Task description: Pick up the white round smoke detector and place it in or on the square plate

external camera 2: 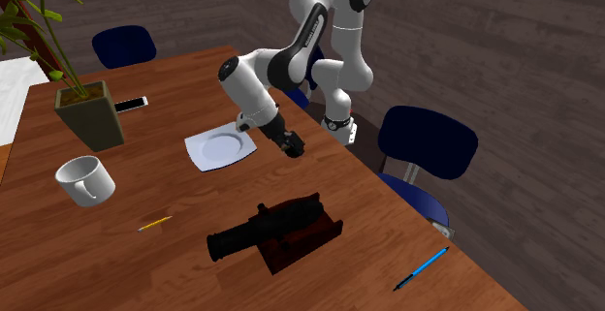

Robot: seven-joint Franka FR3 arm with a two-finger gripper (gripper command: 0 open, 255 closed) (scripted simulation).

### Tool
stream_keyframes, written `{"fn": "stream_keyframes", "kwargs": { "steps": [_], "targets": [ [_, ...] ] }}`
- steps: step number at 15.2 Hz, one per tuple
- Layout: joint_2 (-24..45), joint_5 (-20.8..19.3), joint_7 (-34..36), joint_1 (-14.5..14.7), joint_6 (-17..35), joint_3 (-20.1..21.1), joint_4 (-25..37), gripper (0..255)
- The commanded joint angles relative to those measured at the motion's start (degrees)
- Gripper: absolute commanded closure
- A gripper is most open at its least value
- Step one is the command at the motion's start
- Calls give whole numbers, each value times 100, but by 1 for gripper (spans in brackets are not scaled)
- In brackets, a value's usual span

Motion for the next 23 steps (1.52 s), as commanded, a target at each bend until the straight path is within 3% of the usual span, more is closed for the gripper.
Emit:
{"fn": "stream_keyframes", "kwargs": {
  "steps": [1, 6, 7, 16, 23],
  "targets": [
    [25, -46, -11, -11, -6, -9, 2, 0],
    [25, -46, -11, -11, -6, -9, 2, 0],
    [25, -46, -11, -11, -7, -10, 2, 255],
    [25, -46, -11, -11, -6, -9, 2, 255],
    [-171, -106, 148, -15, -511, -6, 340, 255]
  ]
}}
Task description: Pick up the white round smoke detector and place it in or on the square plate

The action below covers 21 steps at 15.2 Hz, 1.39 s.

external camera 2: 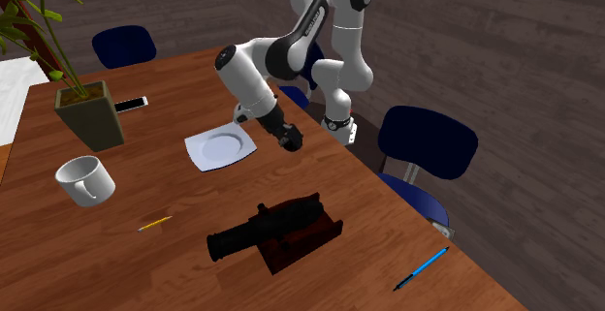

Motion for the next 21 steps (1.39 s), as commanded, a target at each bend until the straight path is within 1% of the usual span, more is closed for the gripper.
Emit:
{"fn": "stream_keyframes", "kwargs": {
  "steps": [1, 14, 21],
  "targets": [
    [-69, -20, 45, -3, -146, 0, 84, 255],
    [-252, -56, 290, -3, -1043, 2, 837, 255],
    [782, -158, -606, -416, -1541, -512, 2103, 255]
  ]
}}
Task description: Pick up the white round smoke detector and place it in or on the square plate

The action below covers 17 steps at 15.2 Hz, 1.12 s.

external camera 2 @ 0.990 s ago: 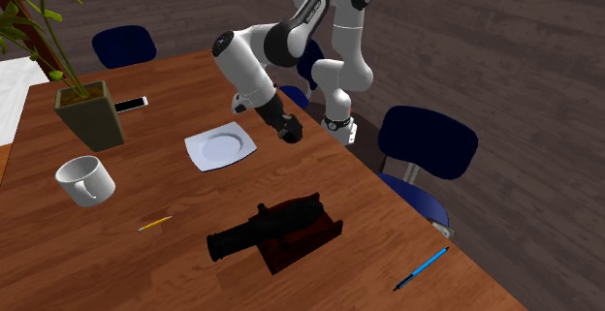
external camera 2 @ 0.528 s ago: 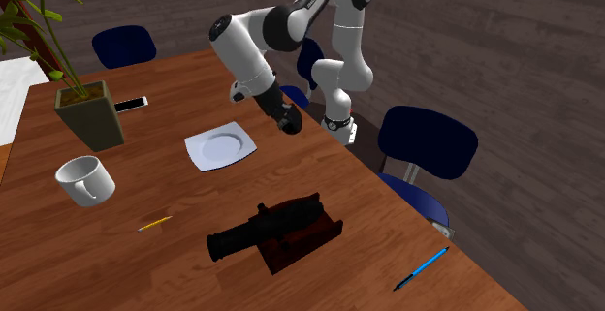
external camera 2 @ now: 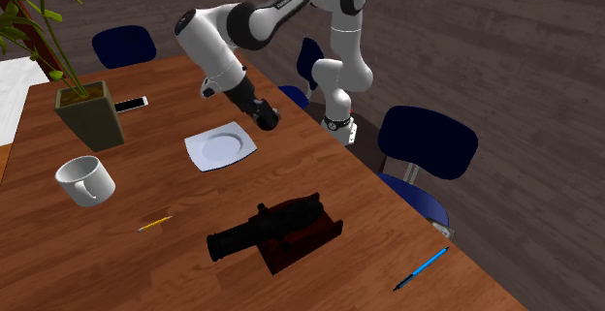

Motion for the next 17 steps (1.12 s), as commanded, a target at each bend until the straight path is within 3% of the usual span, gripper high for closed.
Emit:
{"fn": "stream_keyframes", "kwargs": {
  "steps": [1, 7, 13, 17],
  "targets": [
    [353, -3, -284, -147, -205, -147, 474, 255],
    [1519, 136, -1020, -677, -796, -445, 2000, 255],
    [2974, 460, -1570, -1478, -1657, -550, 4147, 255],
    [2884, 410, -1618, -1398, -1295, -549, 3691, 255]
  ]
}}
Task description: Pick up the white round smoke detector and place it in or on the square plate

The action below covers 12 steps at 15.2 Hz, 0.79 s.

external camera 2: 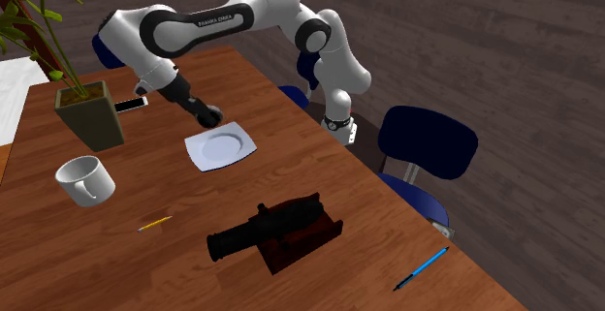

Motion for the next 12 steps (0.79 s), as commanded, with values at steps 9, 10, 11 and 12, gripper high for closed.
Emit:
{"fn": "stream_keyframes", "kwargs": {
  "steps": [9, 10, 11, 12],
  "targets": [
    [-69, -47, -122, 136, 799, -2, -885, 255],
    [-67, -48, -133, 146, 874, -1, -960, 255],
    [-61, -47, -150, 160, 987, 1, -1069, 255],
    [-62, -47, -150, 160, 988, 1, -1071, 255]
  ]
}}
